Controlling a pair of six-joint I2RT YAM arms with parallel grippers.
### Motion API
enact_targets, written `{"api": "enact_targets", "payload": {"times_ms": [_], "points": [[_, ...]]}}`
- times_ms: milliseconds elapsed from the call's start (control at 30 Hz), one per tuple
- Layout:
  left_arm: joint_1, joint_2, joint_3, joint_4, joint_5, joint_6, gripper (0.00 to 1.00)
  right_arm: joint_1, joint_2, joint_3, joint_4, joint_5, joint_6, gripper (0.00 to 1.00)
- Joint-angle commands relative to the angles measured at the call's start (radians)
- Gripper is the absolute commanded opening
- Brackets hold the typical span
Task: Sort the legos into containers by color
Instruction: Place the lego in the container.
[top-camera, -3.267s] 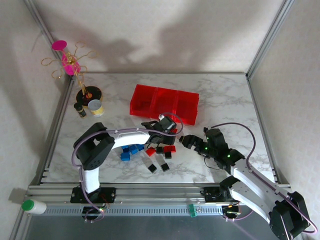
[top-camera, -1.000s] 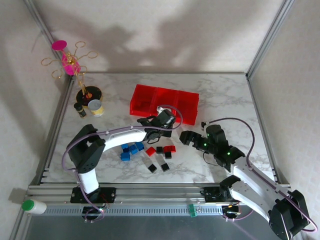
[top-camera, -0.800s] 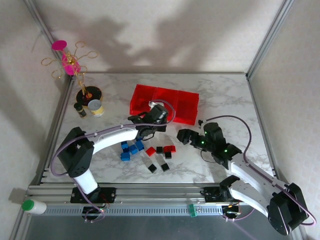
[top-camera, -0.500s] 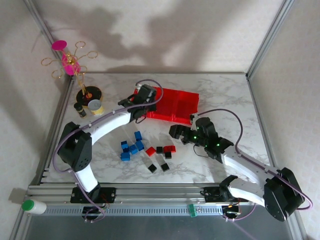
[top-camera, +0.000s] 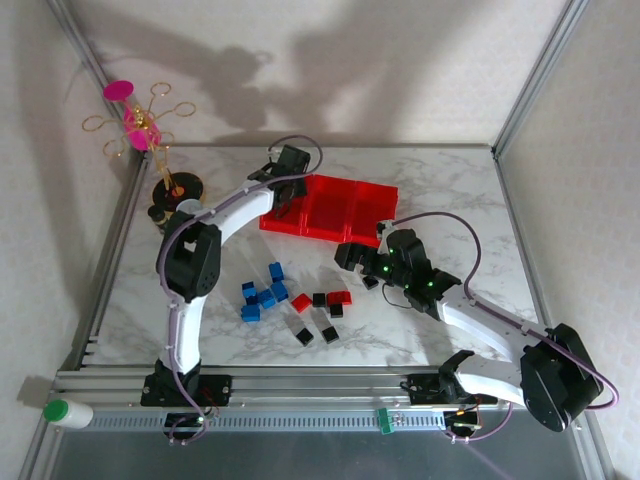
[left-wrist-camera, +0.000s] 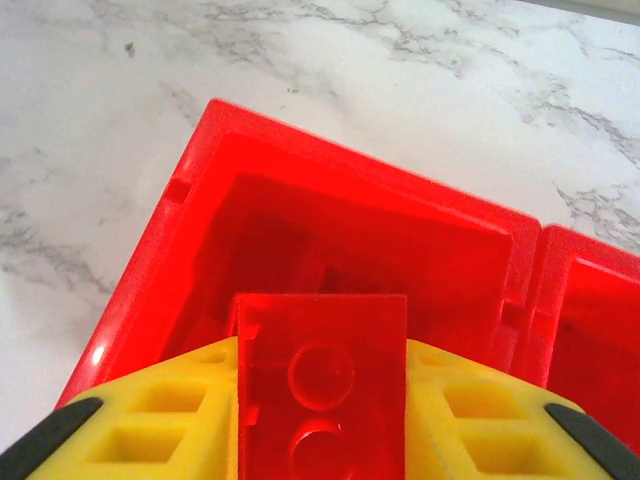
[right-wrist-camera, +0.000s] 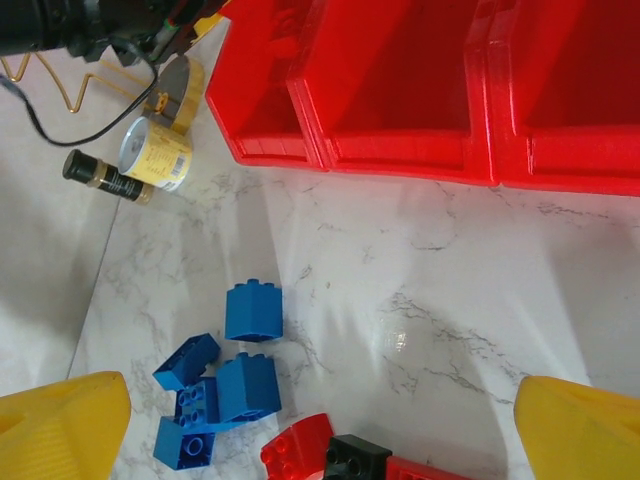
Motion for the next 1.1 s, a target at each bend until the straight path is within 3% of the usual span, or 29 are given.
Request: {"api": "enact_targets", "payload": {"times_ms": [0,133,333,600,1067], "points": [[0.003,0.037,0.076,-0.067,-0.036,0.033,0.38,0.006,0.002,0.031,0.009,0.030,-0.023,0.99],[0.004,0.025,0.068,-0.067,-0.018,0.035,0.46,0.002,-0.007,0.041,-0.019,0.047,-0.028,0.99],[0.004,-0.034,0.060,-0.096,-0.007,0.039,0.48,-0.009,-0.037,0.058,-0.059,0.051,-0.038,0.99],[-0.043,-0.302,-0.227,-0.016,0.053,0.002,0.50,-0.011,-0.101,0.046,-0.168,0.048,-0.057,0.99],[-0.296,-0.681,-0.680,-0.090,0.046,-0.040,0.52,0.013,-0.179,-0.016,-0.291,-0.018,-0.015,0.99]]}}
